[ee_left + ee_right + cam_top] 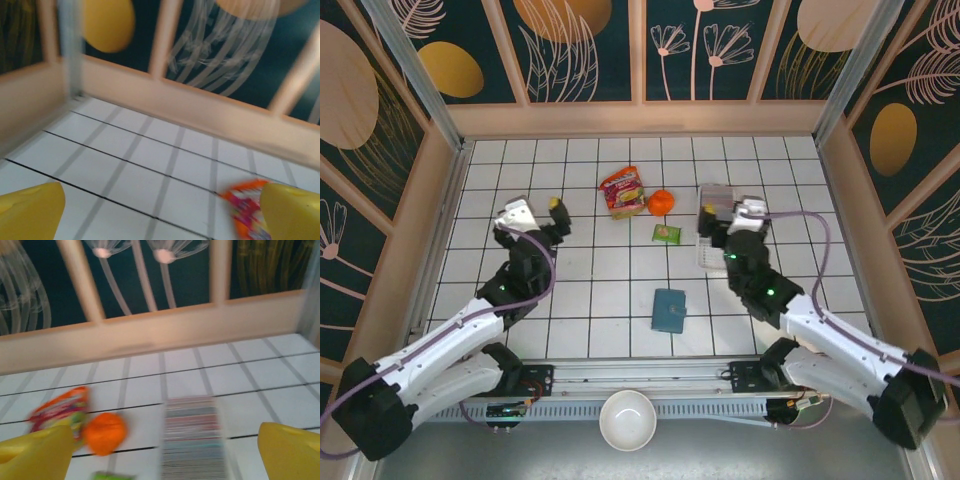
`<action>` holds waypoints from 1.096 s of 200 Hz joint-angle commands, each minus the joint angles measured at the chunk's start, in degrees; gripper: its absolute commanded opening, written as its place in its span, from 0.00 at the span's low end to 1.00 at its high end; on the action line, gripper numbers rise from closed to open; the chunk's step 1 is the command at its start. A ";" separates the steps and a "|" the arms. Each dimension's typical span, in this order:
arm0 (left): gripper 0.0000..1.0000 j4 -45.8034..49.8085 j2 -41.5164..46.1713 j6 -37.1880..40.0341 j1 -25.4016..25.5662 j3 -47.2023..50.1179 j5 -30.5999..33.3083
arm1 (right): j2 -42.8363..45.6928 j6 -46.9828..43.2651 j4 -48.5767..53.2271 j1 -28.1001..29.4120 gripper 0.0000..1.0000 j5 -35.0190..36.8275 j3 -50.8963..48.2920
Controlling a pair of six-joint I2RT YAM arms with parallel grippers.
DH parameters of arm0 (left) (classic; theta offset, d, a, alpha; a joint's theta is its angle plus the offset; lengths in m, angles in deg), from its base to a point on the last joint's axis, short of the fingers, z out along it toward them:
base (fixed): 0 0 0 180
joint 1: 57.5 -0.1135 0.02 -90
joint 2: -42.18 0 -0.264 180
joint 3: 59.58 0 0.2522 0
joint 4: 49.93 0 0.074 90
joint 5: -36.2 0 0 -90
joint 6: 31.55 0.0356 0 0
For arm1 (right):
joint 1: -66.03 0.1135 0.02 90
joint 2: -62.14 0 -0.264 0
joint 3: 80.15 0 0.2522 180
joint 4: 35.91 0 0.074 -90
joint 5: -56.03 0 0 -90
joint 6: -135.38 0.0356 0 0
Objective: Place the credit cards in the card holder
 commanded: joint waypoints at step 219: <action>0.99 -60.05 -35.08 16.46 -33.77 17.86 -33.11 | -40.39 -6.10 -61.64 -39.34 0.99 -33.10 -16.24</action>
